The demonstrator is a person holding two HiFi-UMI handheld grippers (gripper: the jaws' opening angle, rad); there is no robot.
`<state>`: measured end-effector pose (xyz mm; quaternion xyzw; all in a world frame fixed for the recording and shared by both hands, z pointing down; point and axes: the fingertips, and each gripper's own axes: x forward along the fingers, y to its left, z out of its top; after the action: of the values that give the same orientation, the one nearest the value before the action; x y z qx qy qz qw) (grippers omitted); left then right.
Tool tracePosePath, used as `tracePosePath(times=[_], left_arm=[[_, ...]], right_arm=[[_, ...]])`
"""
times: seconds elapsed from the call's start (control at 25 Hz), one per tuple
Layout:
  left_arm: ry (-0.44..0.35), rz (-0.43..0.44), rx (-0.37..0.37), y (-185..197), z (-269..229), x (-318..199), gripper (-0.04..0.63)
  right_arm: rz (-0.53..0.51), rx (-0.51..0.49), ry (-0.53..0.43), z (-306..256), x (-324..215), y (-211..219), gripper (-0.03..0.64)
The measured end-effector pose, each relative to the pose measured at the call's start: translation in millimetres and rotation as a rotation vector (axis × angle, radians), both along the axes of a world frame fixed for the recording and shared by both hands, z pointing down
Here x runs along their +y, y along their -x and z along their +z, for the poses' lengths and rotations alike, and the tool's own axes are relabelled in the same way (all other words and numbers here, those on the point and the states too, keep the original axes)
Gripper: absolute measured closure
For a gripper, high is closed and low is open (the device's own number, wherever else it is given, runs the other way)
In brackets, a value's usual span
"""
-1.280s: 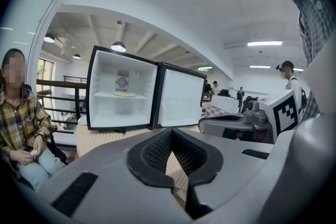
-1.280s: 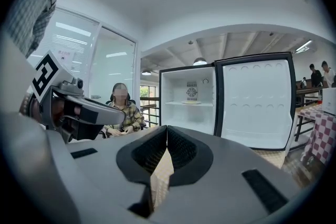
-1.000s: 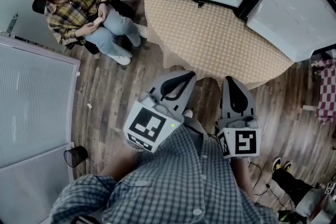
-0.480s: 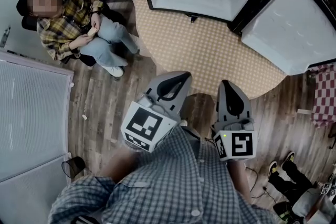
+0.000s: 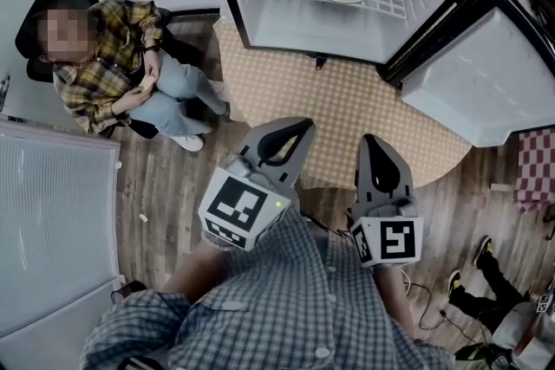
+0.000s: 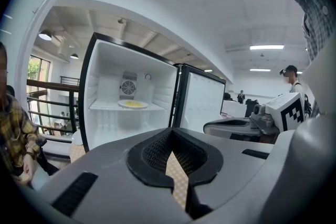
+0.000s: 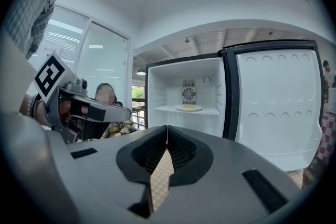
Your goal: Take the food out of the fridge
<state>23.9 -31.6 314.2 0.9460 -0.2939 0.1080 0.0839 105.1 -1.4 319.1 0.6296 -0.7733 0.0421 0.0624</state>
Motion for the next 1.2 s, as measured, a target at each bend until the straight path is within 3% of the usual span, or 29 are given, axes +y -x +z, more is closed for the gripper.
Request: tracePosePath(times=[0.48, 0.76, 1.04, 1.2], left_arm=[[-0.026, 0.044, 0.009, 11, -2, -71, 0.589], [0.007, 0.057, 0.004, 7, 3, -98, 0.589], [0.067, -0.001, 0.049, 2, 6, -122, 0.589], [0.100, -0.044, 0.069, -1, 6, -130, 0.589]], right_arm=[[0.064, 0.026, -0.003, -2, -67, 7, 0.607], [0.092, 0.041, 0.011, -1, -89, 1, 0.607], [0.065, 0.055, 0.036, 5, -113, -10, 0.606], [0.086, 0.156, 0.053, 6, -130, -25, 0.607]])
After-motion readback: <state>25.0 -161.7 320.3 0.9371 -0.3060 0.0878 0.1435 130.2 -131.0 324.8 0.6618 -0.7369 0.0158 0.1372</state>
